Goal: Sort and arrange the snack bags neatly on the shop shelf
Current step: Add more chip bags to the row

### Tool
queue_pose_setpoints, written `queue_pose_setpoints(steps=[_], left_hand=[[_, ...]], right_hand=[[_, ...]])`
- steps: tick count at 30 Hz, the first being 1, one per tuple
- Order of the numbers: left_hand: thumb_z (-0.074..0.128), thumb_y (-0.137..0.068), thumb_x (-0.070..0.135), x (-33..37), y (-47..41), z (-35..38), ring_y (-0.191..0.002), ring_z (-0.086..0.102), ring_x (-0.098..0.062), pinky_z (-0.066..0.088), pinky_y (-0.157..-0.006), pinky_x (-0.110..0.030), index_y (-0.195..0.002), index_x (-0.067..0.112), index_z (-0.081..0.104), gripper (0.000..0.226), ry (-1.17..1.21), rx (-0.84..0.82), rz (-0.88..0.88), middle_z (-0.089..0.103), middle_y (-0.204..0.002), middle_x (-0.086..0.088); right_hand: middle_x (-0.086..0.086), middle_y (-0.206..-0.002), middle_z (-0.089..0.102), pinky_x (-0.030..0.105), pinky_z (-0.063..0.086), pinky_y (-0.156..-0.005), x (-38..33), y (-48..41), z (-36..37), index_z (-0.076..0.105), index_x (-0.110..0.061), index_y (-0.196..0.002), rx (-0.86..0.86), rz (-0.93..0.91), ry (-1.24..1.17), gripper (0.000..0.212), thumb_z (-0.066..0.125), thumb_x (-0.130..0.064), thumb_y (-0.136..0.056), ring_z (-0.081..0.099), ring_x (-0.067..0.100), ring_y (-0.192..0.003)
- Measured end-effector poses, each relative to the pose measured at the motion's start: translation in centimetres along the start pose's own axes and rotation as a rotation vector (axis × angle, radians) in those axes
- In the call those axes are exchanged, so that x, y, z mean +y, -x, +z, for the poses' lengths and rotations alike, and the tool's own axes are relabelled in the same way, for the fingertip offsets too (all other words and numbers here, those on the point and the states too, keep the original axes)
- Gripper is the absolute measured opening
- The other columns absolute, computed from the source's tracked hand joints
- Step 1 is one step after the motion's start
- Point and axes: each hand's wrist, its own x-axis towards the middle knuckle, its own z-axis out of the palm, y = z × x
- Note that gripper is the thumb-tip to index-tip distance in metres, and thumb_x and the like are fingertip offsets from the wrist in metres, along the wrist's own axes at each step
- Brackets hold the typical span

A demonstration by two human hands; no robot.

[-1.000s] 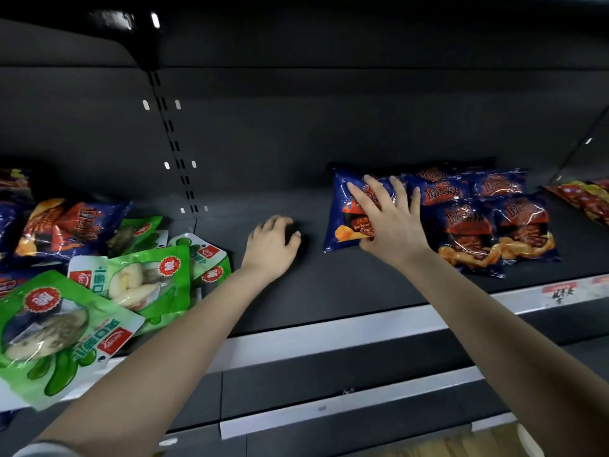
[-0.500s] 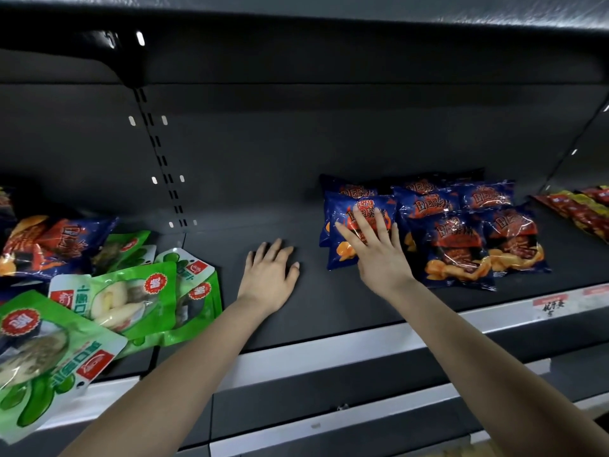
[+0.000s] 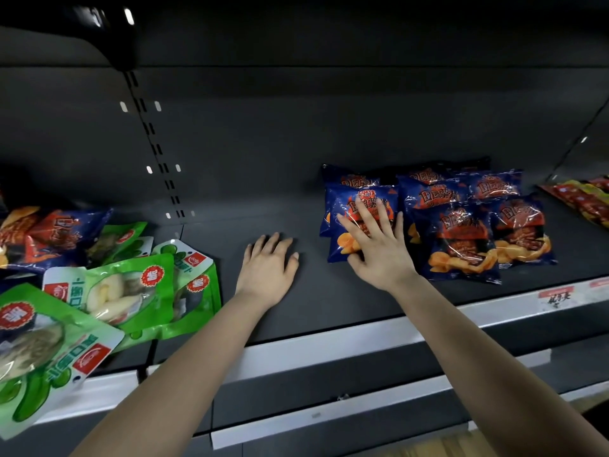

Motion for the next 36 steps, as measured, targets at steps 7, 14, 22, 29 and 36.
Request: queue_pose_setpoints(steps=[7, 14, 22, 29, 36], left_hand=[[0.032, -0.099, 0.04, 0.1, 0.0, -0.5, -0.142, 0.019, -0.027, 0.011, -0.117, -0.041, -0.142, 0.023, 0.037, 0.046, 0.013, 0.019, 0.018, 0.028, -0.154, -0.003], [0.03, -0.099, 0.041, -0.2, -0.4, -3.3, -0.145, 0.011, -0.029, 0.006, -0.118, -0.042, -0.144, 0.023, 0.032, 0.049, -0.058, 0.04, 0.005, 0.019, -0.157, -0.009], [0.033, -0.098, 0.039, -6.0, 2.1, -8.1, -0.145, 0.01, -0.027, 0.004, -0.118, -0.041, -0.143, 0.021, 0.034, 0.048, -0.109, 0.137, -0.17, 0.02, -0.157, -0.008], [0.037, -0.097, 0.039, -12.2, 7.1, -11.7, -0.145, 0.013, -0.025, 0.005, -0.118, -0.04, -0.144, 0.021, 0.034, 0.05, -0.145, 0.212, -0.37, 0.022, -0.156, -0.005], [0.036, -0.097, 0.039, -16.8, 12.2, -14.7, -0.145, 0.014, -0.024, 0.006, -0.118, -0.04, -0.143, 0.022, 0.036, 0.049, -0.147, 0.294, -0.568, 0.025, -0.155, -0.004]], right_hand=[[0.006, -0.158, 0.014, 0.056, -0.007, -0.112, -1.6, 0.2, -1.7, 0.027, -0.034, -0.145, 0.175, -0.108, -0.09, 0.07, 0.038, -0.036, -0.076, -0.003, 0.024, -0.145], [0.003, -0.159, 0.006, 0.054, -0.004, -0.112, -6.0, -2.3, -3.1, 0.03, -0.031, -0.145, 0.172, -0.225, -0.189, 0.064, 0.039, -0.036, -0.082, -0.007, 0.019, -0.144], [0.001, -0.159, 0.002, 0.053, -0.007, -0.114, -14.2, -5.6, -2.6, 0.029, -0.03, -0.146, 0.142, -0.408, -0.312, 0.06, 0.044, -0.038, -0.089, -0.01, 0.019, -0.144], [0.0, -0.159, 0.002, 0.051, -0.006, -0.114, -22.4, -8.2, -2.7, 0.028, -0.029, -0.146, 0.114, -0.577, -0.41, 0.058, 0.043, -0.04, -0.091, -0.004, 0.021, -0.146], [-0.002, -0.159, 0.003, 0.049, -0.004, -0.115, -30.4, -10.5, -3.3, 0.03, -0.027, -0.146, 0.09, -0.74, -0.514, 0.057, 0.041, -0.041, -0.092, -0.001, 0.021, -0.146]])
